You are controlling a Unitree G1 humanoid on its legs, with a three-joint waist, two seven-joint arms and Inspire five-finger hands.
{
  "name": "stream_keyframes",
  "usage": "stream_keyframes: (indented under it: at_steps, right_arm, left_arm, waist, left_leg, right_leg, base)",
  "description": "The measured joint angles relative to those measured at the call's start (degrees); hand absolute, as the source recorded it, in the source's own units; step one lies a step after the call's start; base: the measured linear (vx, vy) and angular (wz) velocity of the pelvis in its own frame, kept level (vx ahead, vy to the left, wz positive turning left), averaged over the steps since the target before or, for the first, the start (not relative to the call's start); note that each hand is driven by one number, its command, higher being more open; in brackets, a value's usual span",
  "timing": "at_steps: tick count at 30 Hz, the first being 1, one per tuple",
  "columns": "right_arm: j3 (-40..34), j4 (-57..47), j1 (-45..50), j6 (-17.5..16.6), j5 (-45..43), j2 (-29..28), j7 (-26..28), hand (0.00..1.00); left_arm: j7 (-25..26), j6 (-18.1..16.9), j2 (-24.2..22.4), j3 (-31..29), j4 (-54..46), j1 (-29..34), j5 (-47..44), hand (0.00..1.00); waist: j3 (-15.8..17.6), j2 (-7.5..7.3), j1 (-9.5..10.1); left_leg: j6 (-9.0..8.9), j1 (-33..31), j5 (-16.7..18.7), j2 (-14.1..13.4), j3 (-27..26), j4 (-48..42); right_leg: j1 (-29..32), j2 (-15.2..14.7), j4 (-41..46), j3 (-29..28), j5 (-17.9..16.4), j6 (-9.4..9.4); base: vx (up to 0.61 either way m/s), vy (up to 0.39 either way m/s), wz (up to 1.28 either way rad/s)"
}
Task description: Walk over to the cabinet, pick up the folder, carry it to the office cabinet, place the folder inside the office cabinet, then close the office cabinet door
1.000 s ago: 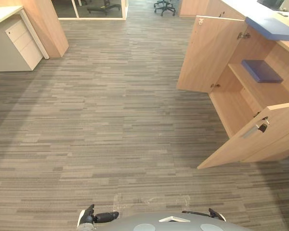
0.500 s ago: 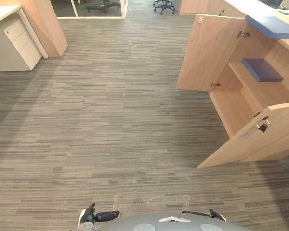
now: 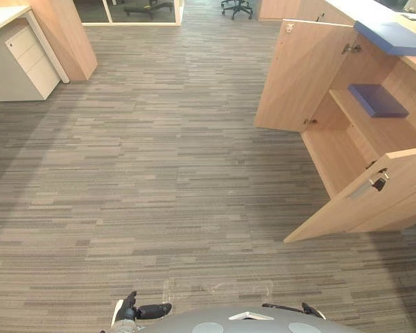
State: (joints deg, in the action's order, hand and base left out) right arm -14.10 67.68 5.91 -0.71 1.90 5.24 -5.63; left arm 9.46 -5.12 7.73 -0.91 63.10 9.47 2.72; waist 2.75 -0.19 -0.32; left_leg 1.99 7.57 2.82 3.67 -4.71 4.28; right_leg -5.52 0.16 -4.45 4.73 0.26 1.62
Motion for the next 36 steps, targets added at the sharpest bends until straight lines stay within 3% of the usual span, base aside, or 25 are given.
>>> stream_keyframes:
  at_steps: [9, 11, 13, 14, 15, 16, 17, 18, 20, 22, 24, 26, 27, 28, 29, 30, 32, 33, 34, 36]
  right_arm:
    - [-1.19, 0.07, -0.12, -0.08, -0.66, -0.56, 0.20, 1.00]
    - [-1.20, 0.07, -0.54, -0.26, -0.71, -0.69, 0.29, 1.00]
    - [-2.17, -0.05, -1.23, -1.08, -2.36, -0.40, 0.91, 1.00]
    - [-3.80, -0.54, -1.36, -1.12, -2.36, -0.49, 1.14, 1.00]
    - [-4.41, -0.54, -1.96, -1.09, -2.36, -0.76, 1.09, 1.00]
    - [-5.76, -0.30, -2.02, -0.82, -2.49, -1.00, 0.83, 1.00]
    - [-6.12, -0.16, -1.81, -0.64, -3.09, -1.12, 0.27, 1.00]
    - [-6.74, 0.08, -1.80, -0.45, -3.33, -1.16, 0.06, 1.00]
    - [-8.38, 0.29, -2.11, 0.02, -3.47, -1.24, 0.08, 1.00]
    - [-8.38, 0.32, -2.50, 0.00, -3.55, -1.06, 0.17, 1.00]
    - [-8.31, 0.72, -2.23, 0.08, -4.54, -0.60, 0.16, 1.00]
    - [-8.43, 1.23, -1.95, 0.13, -5.15, 0.02, -0.02, 1.00]
    - [-8.37, 1.27, -1.84, 0.20, -5.27, -0.21, -0.10, 1.00]
    - [-8.30, 1.38, -1.82, 0.27, -5.22, -0.20, -0.06, 1.00]
    - [-8.35, 2.00, -1.44, 0.35, -4.99, -0.38, 0.31, 1.00]
    - [-8.28, 1.84, -1.53, 0.25, -4.43, -0.70, 0.73, 1.00]
    - [-8.73, 2.03, -1.63, 0.26, -4.55, -1.22, 1.05, 1.00]
    - [-8.94, 1.69, -1.83, 0.16, -4.56, -1.25, 1.35, 1.00]
    - [-8.83, 1.01, -2.08, -0.34, -4.54, -1.48, 1.88, 1.00]
    - [-8.41, -0.03, -2.32, -0.87, -4.55, -1.24, 2.38, 1.00]
  left_arm:
    - [-1.21, -0.04, 0.74, 0.58, -0.04, -0.69, 0.00, 1.00]
    - [-1.24, -0.04, 1.02, 0.39, -0.18, -1.19, -0.11, 1.00]
    - [-0.68, -0.12, 0.03, -2.54, -2.02, -2.23, -1.02, 1.00]
    - [-0.56, -0.25, -1.22, -6.49, -2.96, -1.76, -1.88, 1.00]
    - [-0.56, -0.26, -1.72, -8.88, -3.31, -1.98, -2.34, 1.00]
    - [-0.33, -0.32, -2.73, -12.65, -5.16, -1.92, -4.18, 1.00]
    - [0.01, -0.77, -3.74, -14.48, -6.79, -1.71, -6.49, 1.00]
    - [0.16, -1.22, -3.90, -14.69, -7.24, -0.97, -7.77, 1.00]
    - [0.49, -1.73, -4.25, -14.58, -7.52, -1.06, -9.59, 1.00]
    - [0.57, -2.36, -4.52, -14.56, -7.55, -1.05, -10.79, 1.00]
    - [1.10, -2.28, -4.86, -13.80, -7.52, -0.97, -11.34, 1.00]
    - [1.60, -2.28, -5.31, -12.90, -7.43, -0.88, -11.34, 1.00]
    - [1.70, -2.27, -4.94, -13.00, -7.34, -0.42, -11.34, 1.00]
    - [1.73, -2.29, -5.11, -12.93, -7.34, -0.28, -11.31, 1.00]
    - [1.74, -2.29, -4.69, -12.90, -7.21, 0.36, -11.23, 1.00]
    - [1.67, -2.04, -4.18, -13.01, -6.60, -0.05, -11.14, 1.00]
    - [1.47, -1.99, -3.63, -12.96, -6.28, 0.03, -11.06, 1.00]
    - [1.43, -1.95, -3.42, -12.30, -6.09, 0.21, -11.00, 1.00]
    - [1.10, -1.89, -2.91, -11.13, -5.53, -0.07, -10.24, 1.00]
    - [0.61, -1.90, -2.76, -9.87, -5.52, -0.02, -8.80, 1.00]
  waist:
    - [0.70, -0.67, -0.05]
    - [1.73, -1.06, -0.01]
    - [4.19, -0.13, 0.14]
    - [5.20, 0.53, 0.44]
    - [5.70, 0.52, 0.41]
    - [6.57, 0.56, 0.61]
    - [6.87, 0.04, 1.28]
    - [6.99, 0.18, 1.55]
    - [6.77, -0.14, 1.80]
    - [6.69, 0.07, 1.55]
    - [6.50, 0.73, 1.39]
    - [6.55, 2.18, 1.40]
    - [6.20, 1.88, 1.56]
    - [5.70, 1.24, 1.67]
    - [3.38, 0.01, 1.70]
    - [2.66, -0.74, 1.33]
    - [2.46, -1.98, 1.55]
    - [2.46, -2.21, 1.65]
    - [2.93, -2.44, 1.40]
    - [3.87, -1.58, 1.15]
  left_leg:
    - [-0.16, -0.82, 0.14, -0.04, -0.02, -0.65]
    - [-0.92, -3.45, 2.69, -0.24, -0.22, -5.56]
    - [-2.47, -8.96, 10.00, -2.67, -0.87, -19.21]
    - [-4.68, -12.21, 13.15, -5.49, -3.61, -29.66]
    - [-4.53, -14.69, 13.15, -6.89, -4.87, -36.32]
    - [-2.78, -19.95, 10.39, -9.37, -5.61, -48.96]
    - [-1.93, -23.75, 10.67, -11.19, -5.59, -57.09]
    - [-2.65, -25.40, 11.37, -12.20, -5.19, -59.11]
    - [-3.33, -27.22, 11.50, -12.33, -3.41, -54.54]
    - [-4.68, -28.37, 10.55, -11.91, -1.94, -44.13]
    - [-8.07, -28.45, 6.29, -11.18, 1.05, -25.71]
    - [-9.81, -28.16, 3.28, -12.13, 1.75, -18.60]
    - [-8.82, -28.31, -2.04, -10.82, -0.41, -21.27]
    - [-8.42, -28.66, -2.40, -9.73, -0.99, -23.05]
    - [-5.99, -30.99, -0.87, -7.75, -2.01, -27.12]
    - [-3.00, -31.25, 1.88, -5.77, -2.94, -29.85]
    - [-0.93, -28.04, 3.75, -3.41, -5.03, -30.09]
    - [0.93, -24.47, 5.53, -1.95, -6.55, -29.75]
    - [2.35, -18.98, 6.94, -0.03, -6.92, -27.83]
    - [2.95, -11.96, 7.25, 1.66, -6.54, -23.51]
  right_leg:
    - [0.39, 0.00, 0.01, 0.04, 0.02, 0.03]
    - [1.08, -0.12, 1.53, 0.18, -0.63, -0.74]
    - [2.60, 1.26, 6.52, 0.72, -3.82, -3.10]
    - [2.50, 2.38, 8.77, 0.50, -5.41, -3.60]
    - [2.62, 2.80, 9.77, 0.25, -6.30, -4.17]
    - [2.29, 3.26, 12.08, -0.64, -7.74, -4.90]
    - [1.56, 3.33, 13.48, -1.37, -8.82, -5.48]
    - [0.53, 3.15, 13.85, -2.39, -9.38, -5.46]
    - [-0.24, 1.82, 14.33, -4.27, -10.43, -4.98]
    - [-0.44, -0.16, 14.55, -6.06, -11.62, -3.90]
    - [-0.41, -3.22, 14.55, -7.71, -13.77, -1.27]
    - [-1.93, -4.84, 14.28, -8.49, -16.08, 1.01]
    - [-3.42, -7.43, 14.15, -8.83, -18.24, 1.63]
    - [-3.84, -8.93, 13.90, -8.99, -18.95, 1.35]
    - [-3.26, -10.85, 15.56, -9.60, -18.76, 1.51]
    - [-0.68, -12.84, 21.81, -9.82, -17.81, 2.81]
    - [2.15, -15.38, 32.33, -10.82, -16.01, 4.51]
    - [5.03, -16.42, 43.21, -12.21, -12.29, 4.89]
    - [8.82, -17.12, 58.69, -11.02, -7.56, 4.02]
    - [10.80, -18.30, 69.78, -5.40, -7.24, 0.94]
  base:
    - [-0.02, -0.006, 0.01]
    - [-0.03, -0.027, 0.03]
    - [-0.06, -0.065, -0.13]
    - [-0.06, -0.043, -0.20]
    - [-0.10, -0.051, -0.31]
    - [-0.05, -0.037, -0.32]
    - [0.01, -0.031, -0.43]
    - [0.12, 0.015, -0.43]
    - [0.14, 0.077, -0.43]
    - [0.17, 0.164, -0.41]
    - [0.28, 0.287, -0.32]
    - [0.43, 0.426, -0.18]
    - [0.54, 0.515, -0.17]
    - [0.50, 0.396, -0.23]
    - [0.55, 0.355, -0.18]
    - [0.55, 0.340, -0.09]
    - [0.47, 0.294, -0.09]
    - [0.56, 0.324, -0.22]
    - [0.54, 0.299, -0.17]
    - [0.40, 0.204, -0.07]
